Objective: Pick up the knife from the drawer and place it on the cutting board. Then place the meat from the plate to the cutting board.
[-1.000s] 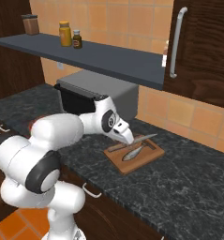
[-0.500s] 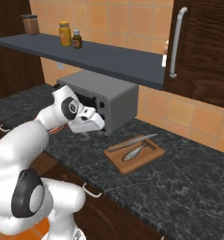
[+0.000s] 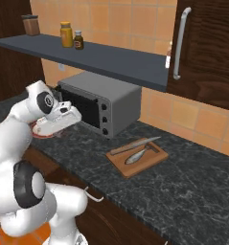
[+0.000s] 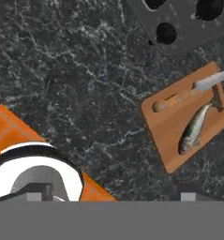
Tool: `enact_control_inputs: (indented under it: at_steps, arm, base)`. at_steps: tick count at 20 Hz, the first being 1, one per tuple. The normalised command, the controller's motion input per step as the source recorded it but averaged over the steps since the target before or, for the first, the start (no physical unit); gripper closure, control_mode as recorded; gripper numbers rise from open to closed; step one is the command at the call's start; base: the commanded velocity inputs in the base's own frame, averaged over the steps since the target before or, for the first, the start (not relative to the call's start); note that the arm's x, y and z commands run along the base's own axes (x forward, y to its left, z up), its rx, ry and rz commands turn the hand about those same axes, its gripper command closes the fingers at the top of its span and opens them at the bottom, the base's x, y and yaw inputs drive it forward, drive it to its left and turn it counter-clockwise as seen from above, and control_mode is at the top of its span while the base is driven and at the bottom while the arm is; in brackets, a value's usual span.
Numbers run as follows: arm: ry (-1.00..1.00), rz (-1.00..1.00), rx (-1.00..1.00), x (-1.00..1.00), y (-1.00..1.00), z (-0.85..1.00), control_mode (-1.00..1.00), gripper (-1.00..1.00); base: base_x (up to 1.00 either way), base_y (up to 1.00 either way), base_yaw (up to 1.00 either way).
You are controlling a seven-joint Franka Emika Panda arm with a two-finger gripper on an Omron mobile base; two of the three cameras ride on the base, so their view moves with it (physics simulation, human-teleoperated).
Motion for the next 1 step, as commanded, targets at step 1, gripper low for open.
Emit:
enact_control_inputs:
  at_steps: [1]
  arm:
    - [0.09, 0.32, 0.0, 0.16, 0.8, -0.39, -1.0, -1.0]
  base:
    - [0.0, 0.0, 0.0]
